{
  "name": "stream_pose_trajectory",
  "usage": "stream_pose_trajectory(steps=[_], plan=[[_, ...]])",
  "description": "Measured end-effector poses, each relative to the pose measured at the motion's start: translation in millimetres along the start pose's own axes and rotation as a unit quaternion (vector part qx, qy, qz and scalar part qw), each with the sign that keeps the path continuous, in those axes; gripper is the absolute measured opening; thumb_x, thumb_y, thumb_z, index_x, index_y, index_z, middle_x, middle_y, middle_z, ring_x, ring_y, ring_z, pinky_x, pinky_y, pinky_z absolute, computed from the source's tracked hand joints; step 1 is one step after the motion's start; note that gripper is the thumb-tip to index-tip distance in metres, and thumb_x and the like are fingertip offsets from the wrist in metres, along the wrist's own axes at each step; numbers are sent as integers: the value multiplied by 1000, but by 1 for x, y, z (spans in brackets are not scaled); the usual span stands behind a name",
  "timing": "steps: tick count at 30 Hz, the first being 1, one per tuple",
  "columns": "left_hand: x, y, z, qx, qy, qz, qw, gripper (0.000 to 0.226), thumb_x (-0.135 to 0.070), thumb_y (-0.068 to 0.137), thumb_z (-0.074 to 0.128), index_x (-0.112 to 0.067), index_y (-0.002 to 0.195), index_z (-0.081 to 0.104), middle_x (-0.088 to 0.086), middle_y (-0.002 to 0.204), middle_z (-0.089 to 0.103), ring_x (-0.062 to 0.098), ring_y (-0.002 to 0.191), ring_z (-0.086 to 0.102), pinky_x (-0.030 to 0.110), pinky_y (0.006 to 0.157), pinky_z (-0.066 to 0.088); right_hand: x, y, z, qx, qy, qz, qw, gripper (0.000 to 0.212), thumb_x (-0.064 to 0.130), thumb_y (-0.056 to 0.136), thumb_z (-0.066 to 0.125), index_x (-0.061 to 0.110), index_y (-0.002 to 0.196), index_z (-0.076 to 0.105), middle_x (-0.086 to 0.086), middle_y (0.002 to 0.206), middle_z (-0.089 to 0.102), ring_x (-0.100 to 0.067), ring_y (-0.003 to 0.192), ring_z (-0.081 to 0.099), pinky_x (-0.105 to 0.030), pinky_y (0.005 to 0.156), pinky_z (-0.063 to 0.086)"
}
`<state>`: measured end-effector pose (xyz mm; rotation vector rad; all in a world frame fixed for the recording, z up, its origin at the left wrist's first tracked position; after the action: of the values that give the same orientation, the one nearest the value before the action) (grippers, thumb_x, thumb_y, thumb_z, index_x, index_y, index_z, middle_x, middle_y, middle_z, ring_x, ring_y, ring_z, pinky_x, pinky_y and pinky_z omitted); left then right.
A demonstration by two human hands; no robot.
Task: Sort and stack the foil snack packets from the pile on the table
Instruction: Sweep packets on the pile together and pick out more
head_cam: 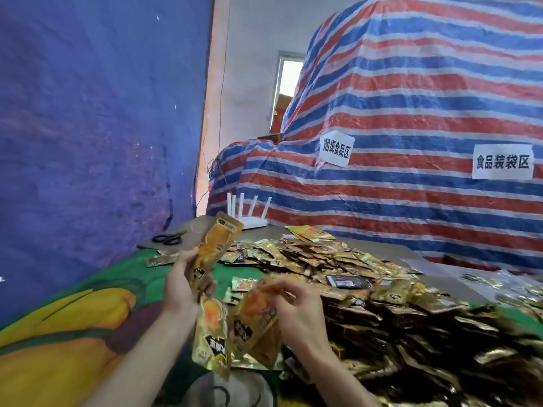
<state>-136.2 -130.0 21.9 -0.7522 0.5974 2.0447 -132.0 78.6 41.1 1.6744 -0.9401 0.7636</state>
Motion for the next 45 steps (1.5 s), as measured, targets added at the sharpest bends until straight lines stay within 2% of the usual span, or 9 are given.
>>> stream_pose_trajectory(steps=[11, 17, 21, 26, 29, 32, 37, 41, 45], plan=[[16, -19, 8, 81, -49, -16, 995, 27, -17, 100, 47, -7, 81, 64, 2, 56, 62, 13, 41, 52, 22, 38, 43, -29, -37, 32, 91, -161, -46, 982, 39, 4, 91, 64, 28, 122, 72, 27, 107, 64, 24, 95, 54, 1, 85, 42], [5, -16, 1, 110, -52, 14, 992, 38, -29, 100, 38, -6, 78, 60, 2, 46, 51, 18, 43, 47, 26, 52, 43, -26, -42, 35, 61, -17, 71, 995, 39, 8, 90, 47, 25, 93, 82, 12, 95, 78, 0, 96, 69, -32, 96, 56], [6, -22, 5, 121, -65, 3, 990, 43, -31, 100, 40, -8, 70, 61, 4, 47, 45, 20, 46, 44, 33, 59, 38, -28, -56, 55, 140, 169, 220, 951, 35, 47, 87, 68, 16, 90, 83, -4, 95, 79, -23, 91, 75, -56, 89, 59], [15, -29, 5, 47, 32, -42, 997, 36, -45, 97, 52, -13, 99, 68, 1, 65, 68, 18, 60, 62, 20, 51, 51, -20, -57, 49, 115, 117, 151, 975, 7, 24, 81, 82, 17, 82, 80, -7, 84, 78, -24, 83, 77, -47, 79, 63], [22, -34, 9, 55, 50, -95, 993, 52, -60, 90, 55, -17, 115, 69, 9, 93, 76, 30, 87, 74, 47, 79, 61, -13, -58, 41, 82, 105, 94, 987, 5, 21, 87, 78, 23, 84, 81, -2, 84, 79, -18, 81, 77, -36, 74, 63], [13, -33, 6, 24, -12, -37, 999, 56, -41, 78, 68, -13, 127, 62, 8, 116, 74, 21, 104, 70, 46, 96, 54, -10, -56, 28, -2, 124, 80, 989, 16, 17, 93, 71, 22, 82, 80, -3, 82, 78, -21, 80, 76, -41, 73, 64], [21, -40, 15, 149, 23, -48, 987, 32, -17, 74, 69, -17, 106, 65, 6, 95, 76, 17, 74, 72, 32, 55, 57, -13, -52, 4, -104, 157, 95, 978, 35, 18, 102, 57, 37, 78, 75, -12, 85, 73, -38, 88, 69, -56, 75, 60], [43, -54, 19, 157, 209, 3, 965, 26, -7, 70, 79, -9, 90, 62, 9, 83, 71, 22, 76, 65, 30, 63, 55, -15, -49, -7, -134, 169, 68, 974, 49, 26, 102, 47, 38, 63, 74, 7, 73, 74, -12, 79, 71, -31, 53, 60], [63, -67, 24, 188, 308, 31, 932, 31, 4, 76, 79, -8, 99, 63, 4, 88, 75, 14, 80, 70, 23, 70, 55, -24, -46, -4, -115, 76, 29, 990, 33, 22, 104, 46, 22, 88, 75, -4, 96, 68, -25, 93, 65, -52, 81, 58]])
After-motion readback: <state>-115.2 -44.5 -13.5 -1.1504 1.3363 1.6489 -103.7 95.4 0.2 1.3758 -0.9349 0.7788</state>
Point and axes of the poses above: each hand's wrist, its own y-axis towards the middle knuckle, its own z-axis out of the palm, x = y × z, the point moved 5 cm from there along y, towards the middle knuckle
